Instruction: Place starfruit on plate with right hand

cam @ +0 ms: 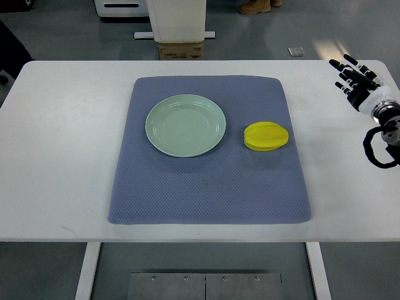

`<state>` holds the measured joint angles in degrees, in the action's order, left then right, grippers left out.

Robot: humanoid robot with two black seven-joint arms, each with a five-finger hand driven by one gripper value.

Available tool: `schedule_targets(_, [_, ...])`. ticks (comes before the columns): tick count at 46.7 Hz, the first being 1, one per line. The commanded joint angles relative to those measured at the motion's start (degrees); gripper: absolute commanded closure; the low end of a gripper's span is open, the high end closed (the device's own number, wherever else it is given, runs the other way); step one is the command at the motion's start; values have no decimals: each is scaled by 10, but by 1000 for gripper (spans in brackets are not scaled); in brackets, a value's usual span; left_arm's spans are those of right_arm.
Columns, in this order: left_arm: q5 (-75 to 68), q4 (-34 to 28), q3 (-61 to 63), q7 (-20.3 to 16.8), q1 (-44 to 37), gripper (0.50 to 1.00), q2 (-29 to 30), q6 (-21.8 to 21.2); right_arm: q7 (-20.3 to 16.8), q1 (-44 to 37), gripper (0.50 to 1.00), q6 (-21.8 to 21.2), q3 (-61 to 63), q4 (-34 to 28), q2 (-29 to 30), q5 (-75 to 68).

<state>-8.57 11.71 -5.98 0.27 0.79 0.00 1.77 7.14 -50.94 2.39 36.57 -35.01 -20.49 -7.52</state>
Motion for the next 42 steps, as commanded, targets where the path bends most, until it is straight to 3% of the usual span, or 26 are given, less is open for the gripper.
schedule_targets(1, [0,1,0,0,0,500,0,0,15,0,500,-3,3,9,2,0])
schedule_targets(11, [0,0,0,0,0,500,0,0,132,-6,500,-2,-1,54,11,0])
schedule_targets(26, [0,0,0,0,0,500,0,0,125,-25,500,-9,-2,59,12,1])
schedule_targets(29, [0,0,0,0,0,500,0,0,123,-26,500,-32,-2,53,13,1])
schedule_targets(36, [0,0,0,0,0,500,0,0,123,-19,500,-131,3,53,9,0])
schedule_targets(42, [0,0,0,0,0,500,0,0,131,-12,500,-160,4,52,9,-2])
